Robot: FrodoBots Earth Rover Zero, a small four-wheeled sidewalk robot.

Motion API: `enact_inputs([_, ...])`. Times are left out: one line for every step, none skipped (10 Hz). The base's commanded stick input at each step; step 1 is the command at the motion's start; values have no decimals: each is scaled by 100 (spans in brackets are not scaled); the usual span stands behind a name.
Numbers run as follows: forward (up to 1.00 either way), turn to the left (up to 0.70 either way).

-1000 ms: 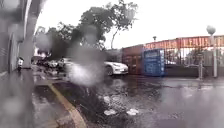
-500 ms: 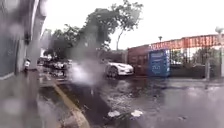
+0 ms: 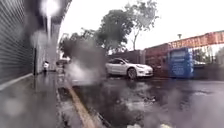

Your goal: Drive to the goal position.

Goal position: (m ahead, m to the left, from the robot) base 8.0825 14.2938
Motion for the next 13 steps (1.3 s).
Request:
enact_inputs([0, 0])
enact_inputs([0, 0])
enact_inputs([100, 0])
enact_inputs([100, 0])
enact_inputs([100, 0])
enact_inputs([100, 0])
enact_inputs([100, 0])
enact_inputs([100, 21])
enact_inputs([100, 40])
enact_inputs([100, 40])
enact_inputs([100, 40])
enact_inputs([100, 40])
enact_inputs([100, 40])
